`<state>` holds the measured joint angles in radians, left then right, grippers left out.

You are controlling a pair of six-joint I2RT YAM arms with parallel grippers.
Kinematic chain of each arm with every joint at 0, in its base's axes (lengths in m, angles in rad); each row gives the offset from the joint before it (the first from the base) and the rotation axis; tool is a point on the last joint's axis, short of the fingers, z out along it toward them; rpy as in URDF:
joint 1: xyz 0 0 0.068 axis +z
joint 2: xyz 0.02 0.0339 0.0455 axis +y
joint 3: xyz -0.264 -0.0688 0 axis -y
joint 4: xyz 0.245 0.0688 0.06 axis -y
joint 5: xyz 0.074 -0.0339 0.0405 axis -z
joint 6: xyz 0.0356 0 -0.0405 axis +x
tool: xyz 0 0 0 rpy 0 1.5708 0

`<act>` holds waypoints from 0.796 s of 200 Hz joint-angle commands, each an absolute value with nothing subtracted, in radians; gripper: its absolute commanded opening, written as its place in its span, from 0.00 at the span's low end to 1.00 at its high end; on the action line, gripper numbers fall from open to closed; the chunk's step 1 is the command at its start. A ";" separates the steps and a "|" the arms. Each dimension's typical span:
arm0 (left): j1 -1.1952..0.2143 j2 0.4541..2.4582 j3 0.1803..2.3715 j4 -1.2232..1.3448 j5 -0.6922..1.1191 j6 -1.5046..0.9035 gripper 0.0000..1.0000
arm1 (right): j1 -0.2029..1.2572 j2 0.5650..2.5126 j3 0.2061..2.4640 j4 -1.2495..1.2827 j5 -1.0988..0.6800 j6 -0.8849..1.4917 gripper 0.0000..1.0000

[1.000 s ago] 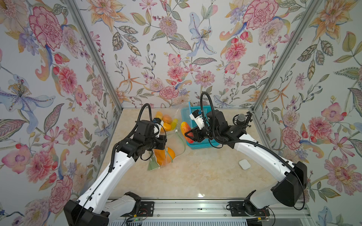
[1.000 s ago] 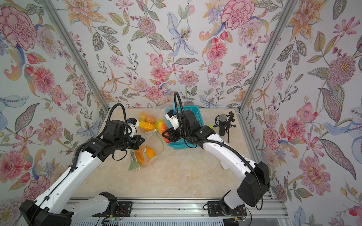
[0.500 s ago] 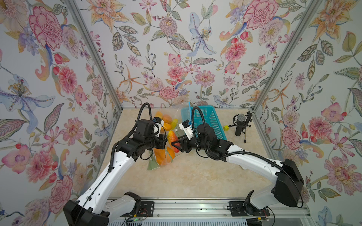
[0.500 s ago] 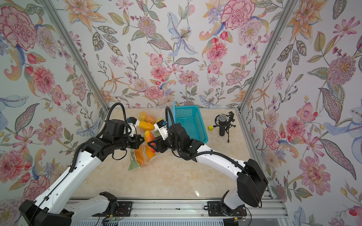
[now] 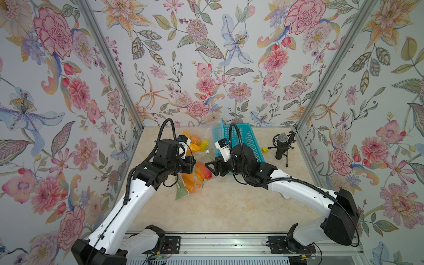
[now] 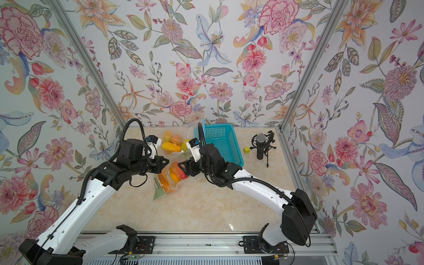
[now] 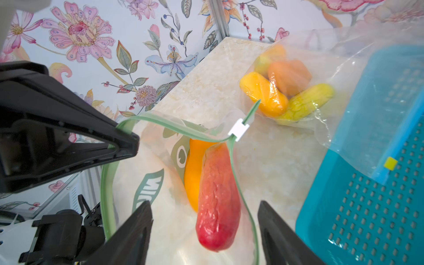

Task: Place the mango in a zip-top bag and seal the zipper
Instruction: Place the mango in the zipper food storage bag, then adjust the zipper food storage bag at the center of the board.

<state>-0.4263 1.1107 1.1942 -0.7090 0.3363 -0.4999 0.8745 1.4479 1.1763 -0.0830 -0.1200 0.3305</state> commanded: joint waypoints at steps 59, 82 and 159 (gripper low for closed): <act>-0.417 1.085 1.205 -0.662 0.353 -0.534 0.00 | 0.880 1.497 1.214 -0.180 -0.056 0.367 0.41; -0.415 1.077 1.204 -0.671 0.342 -0.531 0.00 | 0.870 1.527 1.241 -0.180 -0.046 0.368 0.32; -0.418 1.060 1.178 -0.660 0.467 -0.513 0.00 | 0.855 1.602 1.461 -0.201 -0.096 0.282 0.00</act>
